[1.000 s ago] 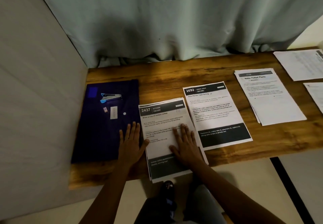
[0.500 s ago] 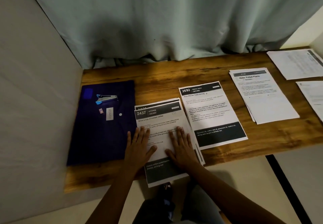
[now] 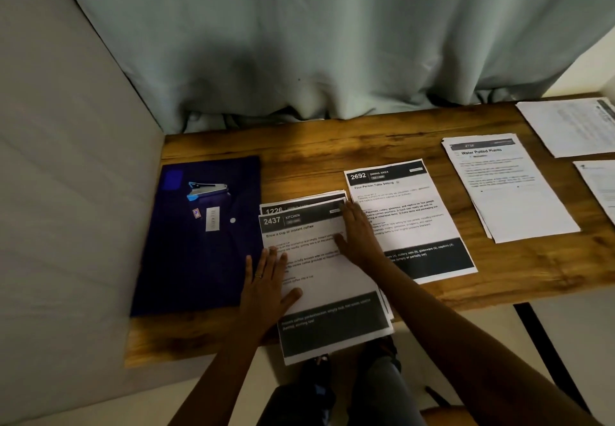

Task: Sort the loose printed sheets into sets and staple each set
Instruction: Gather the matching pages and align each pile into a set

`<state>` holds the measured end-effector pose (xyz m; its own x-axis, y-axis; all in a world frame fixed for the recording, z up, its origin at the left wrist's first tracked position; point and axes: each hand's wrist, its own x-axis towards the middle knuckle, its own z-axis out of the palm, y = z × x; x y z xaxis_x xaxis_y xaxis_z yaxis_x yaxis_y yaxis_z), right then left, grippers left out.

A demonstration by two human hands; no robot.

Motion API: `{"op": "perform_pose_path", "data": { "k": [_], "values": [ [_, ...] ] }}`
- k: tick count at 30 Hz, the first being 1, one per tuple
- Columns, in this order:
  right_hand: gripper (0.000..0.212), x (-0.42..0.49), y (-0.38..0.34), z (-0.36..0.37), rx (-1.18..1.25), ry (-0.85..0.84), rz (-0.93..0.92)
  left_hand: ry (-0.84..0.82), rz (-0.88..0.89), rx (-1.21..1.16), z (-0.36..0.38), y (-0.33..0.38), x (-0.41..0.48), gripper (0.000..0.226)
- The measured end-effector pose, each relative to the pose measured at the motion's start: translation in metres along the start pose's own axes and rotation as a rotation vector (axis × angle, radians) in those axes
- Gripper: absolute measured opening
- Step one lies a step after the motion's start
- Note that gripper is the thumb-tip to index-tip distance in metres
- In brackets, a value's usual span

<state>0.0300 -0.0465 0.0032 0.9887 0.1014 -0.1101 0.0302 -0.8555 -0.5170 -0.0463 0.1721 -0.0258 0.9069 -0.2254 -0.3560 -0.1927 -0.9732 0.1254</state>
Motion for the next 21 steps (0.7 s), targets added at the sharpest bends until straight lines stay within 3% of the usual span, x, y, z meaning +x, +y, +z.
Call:
{"op": "perform_pose_path", "data": {
  "k": [5, 10, 12, 15, 17, 21],
  "values": [
    [0.074, 0.042, -0.010, -0.009, -0.215, -0.222, -0.229, -0.001, -0.024, 0.009, 0.004, 0.003, 0.001, 0.083],
    [0.086, 0.065, -0.020, -0.007, -0.458, -0.342, -0.290, -0.032, -0.021, -0.019, 0.003, 0.004, 0.000, 0.083],
    [0.080, 0.069, -0.024, -0.007, -0.456, -0.293, -0.307, -0.034, -0.030, -0.022, 0.003, 0.004, 0.001, 0.083],
    [0.041, 0.067, -0.022, -0.004, -0.327, -0.111, -0.355, -0.031, -0.026, -0.036, -0.003, 0.005, -0.004, 0.090],
    [0.020, 0.057, -0.016, 0.001, -0.231, 0.051, -0.351, 0.069, -0.004, -0.085, 0.000, 0.004, -0.002, 0.099],
    [0.009, 0.024, 0.002, 0.018, -0.061, 0.357, -0.383, 0.202, -0.040, -0.244, 0.000, 0.002, 0.004, 0.101]
  ]
}}
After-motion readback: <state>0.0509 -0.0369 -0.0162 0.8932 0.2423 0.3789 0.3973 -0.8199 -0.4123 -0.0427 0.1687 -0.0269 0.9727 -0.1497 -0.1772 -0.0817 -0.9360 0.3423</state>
